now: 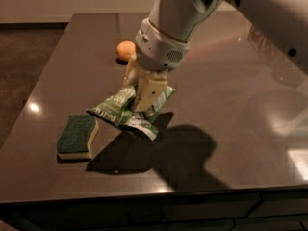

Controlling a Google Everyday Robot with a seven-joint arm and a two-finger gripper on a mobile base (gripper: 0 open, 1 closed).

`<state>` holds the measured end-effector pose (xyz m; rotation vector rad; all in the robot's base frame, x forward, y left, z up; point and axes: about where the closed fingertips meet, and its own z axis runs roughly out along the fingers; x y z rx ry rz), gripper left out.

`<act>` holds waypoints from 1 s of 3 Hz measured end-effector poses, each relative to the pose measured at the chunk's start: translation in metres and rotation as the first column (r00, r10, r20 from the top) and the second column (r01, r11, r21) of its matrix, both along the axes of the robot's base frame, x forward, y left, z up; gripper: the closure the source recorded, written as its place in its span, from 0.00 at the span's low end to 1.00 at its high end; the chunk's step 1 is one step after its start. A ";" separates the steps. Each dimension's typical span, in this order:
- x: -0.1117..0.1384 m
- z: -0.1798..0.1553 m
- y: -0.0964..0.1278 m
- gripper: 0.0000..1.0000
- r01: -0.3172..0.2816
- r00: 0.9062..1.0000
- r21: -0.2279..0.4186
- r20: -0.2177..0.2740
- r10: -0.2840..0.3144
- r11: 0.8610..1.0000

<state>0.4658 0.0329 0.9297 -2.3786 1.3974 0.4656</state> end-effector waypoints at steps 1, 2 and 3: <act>-0.016 -0.010 0.022 0.84 0.037 0.999 0.020 -0.030 -0.036 0.999; -0.027 -0.016 0.037 0.61 0.071 0.996 0.037 -0.056 -0.069 0.997; -0.027 -0.015 0.037 0.37 0.069 0.996 0.036 -0.051 -0.067 0.997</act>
Offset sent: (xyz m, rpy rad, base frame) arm -0.0389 0.0528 -0.0240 0.0597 0.0956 -0.1137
